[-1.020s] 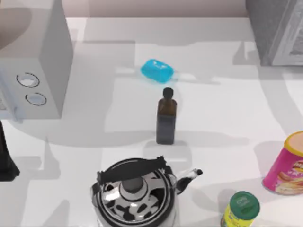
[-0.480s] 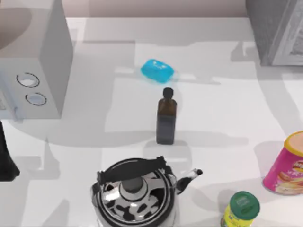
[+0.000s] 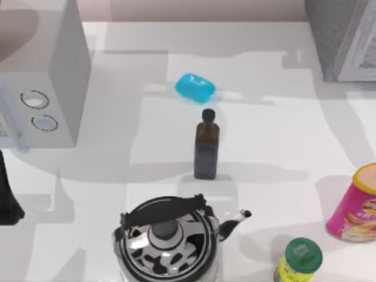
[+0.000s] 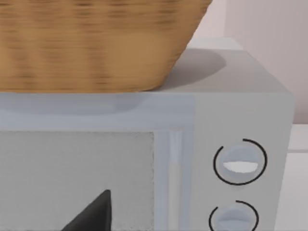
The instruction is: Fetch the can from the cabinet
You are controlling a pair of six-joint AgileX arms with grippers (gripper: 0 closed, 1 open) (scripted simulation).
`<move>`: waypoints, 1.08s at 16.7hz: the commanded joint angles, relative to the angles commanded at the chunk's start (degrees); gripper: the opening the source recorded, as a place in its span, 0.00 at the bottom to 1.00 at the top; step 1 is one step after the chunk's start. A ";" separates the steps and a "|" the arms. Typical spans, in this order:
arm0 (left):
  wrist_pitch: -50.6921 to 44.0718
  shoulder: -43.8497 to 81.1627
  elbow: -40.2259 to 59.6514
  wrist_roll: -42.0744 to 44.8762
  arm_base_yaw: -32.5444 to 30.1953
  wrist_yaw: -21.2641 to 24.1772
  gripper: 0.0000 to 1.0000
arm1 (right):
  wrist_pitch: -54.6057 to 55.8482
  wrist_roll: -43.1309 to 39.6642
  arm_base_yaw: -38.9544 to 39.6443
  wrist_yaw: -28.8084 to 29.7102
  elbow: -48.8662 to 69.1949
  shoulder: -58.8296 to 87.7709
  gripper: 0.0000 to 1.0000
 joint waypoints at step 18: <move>0.00 0.00 0.00 0.00 0.00 0.00 1.00 | 0.76 0.03 -2.07 -1.87 11.78 12.52 0.77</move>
